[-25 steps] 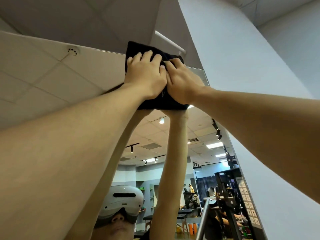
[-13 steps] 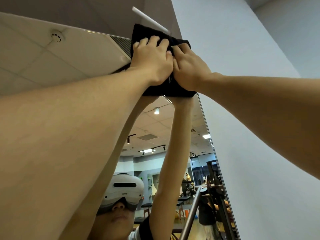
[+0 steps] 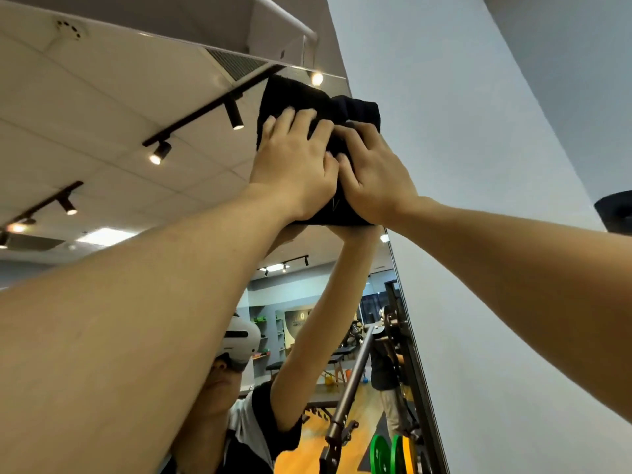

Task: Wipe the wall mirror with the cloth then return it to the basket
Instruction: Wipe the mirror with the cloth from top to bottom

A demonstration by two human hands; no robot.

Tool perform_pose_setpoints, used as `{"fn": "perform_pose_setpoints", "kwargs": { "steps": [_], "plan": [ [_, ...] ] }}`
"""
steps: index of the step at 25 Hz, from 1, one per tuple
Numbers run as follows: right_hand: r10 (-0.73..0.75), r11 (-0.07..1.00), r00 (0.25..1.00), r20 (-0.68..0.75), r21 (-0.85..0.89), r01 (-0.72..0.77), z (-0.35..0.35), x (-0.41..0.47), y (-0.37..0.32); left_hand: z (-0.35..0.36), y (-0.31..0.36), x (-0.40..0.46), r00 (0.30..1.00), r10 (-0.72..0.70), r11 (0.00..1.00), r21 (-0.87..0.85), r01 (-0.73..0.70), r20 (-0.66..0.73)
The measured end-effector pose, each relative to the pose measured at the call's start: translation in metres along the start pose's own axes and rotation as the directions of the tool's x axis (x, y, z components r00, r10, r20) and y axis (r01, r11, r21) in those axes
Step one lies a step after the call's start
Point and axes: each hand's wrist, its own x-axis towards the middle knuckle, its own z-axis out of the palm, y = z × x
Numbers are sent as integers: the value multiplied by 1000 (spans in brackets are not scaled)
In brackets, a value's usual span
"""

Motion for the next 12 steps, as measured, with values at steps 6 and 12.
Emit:
{"fn": "perform_pose_setpoints", "kwargs": {
  "steps": [6, 12],
  "plan": [
    [16, 1000, 999, 40, -7, -16, -3, -36, -12, -3, 6, -34, 999, 14, 1000, -17, -13, 50],
    [28, 999, 999, 46, -22, -27, -3, -48, -15, -6, 12, -46, 997, 26, 999, 22, -28, 73]
  ]
}}
